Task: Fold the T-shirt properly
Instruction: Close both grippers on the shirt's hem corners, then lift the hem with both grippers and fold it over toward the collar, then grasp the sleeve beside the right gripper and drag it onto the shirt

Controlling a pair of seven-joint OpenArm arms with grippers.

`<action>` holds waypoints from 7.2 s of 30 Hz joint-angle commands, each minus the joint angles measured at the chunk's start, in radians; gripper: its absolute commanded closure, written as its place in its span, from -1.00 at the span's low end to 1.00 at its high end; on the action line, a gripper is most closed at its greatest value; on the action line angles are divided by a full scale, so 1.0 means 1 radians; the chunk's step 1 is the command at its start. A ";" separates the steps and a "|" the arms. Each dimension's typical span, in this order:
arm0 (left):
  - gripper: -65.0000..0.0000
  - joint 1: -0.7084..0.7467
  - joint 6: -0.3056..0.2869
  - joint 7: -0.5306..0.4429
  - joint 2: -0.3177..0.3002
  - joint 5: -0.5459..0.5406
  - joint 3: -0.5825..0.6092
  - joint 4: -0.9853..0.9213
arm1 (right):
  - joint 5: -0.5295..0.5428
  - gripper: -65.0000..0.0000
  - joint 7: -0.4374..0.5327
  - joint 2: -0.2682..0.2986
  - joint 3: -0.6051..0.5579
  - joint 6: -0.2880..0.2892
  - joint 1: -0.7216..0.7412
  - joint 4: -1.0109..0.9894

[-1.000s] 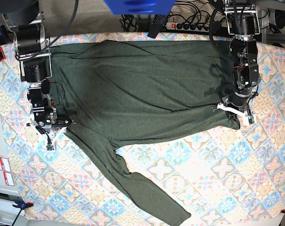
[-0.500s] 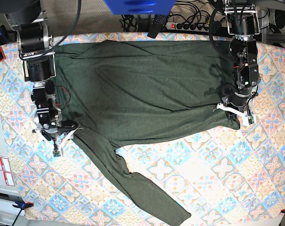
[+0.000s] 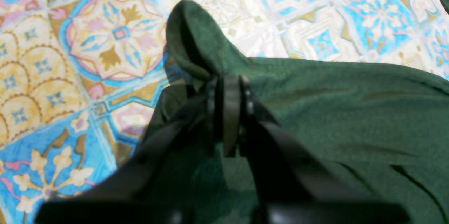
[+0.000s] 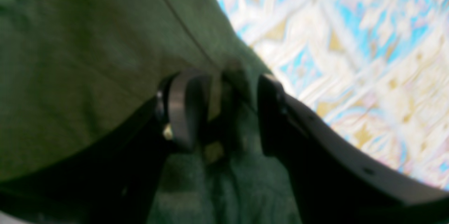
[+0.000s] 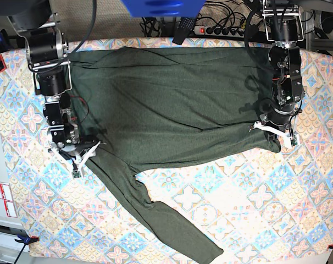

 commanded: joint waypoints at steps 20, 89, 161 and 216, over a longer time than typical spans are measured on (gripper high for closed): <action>1.00 -0.009 -0.001 -0.018 -0.011 -0.010 -0.005 0.021 | 0.002 0.17 0.096 0.003 0.012 -0.003 0.029 -0.051; 1.00 0.137 -0.001 -0.023 -0.047 -0.073 -0.042 0.190 | 0.005 0.99 -0.135 0.046 0.290 0.197 -0.310 0.610; 0.59 0.389 -0.001 -0.016 -0.081 -0.068 0.002 0.219 | 0.001 0.83 -0.221 0.048 0.477 0.198 -0.783 0.929; -0.21 0.469 -0.001 -0.015 -0.077 -0.286 -0.173 0.405 | 0.001 0.48 0.070 -0.003 -0.012 0.198 0.058 -0.048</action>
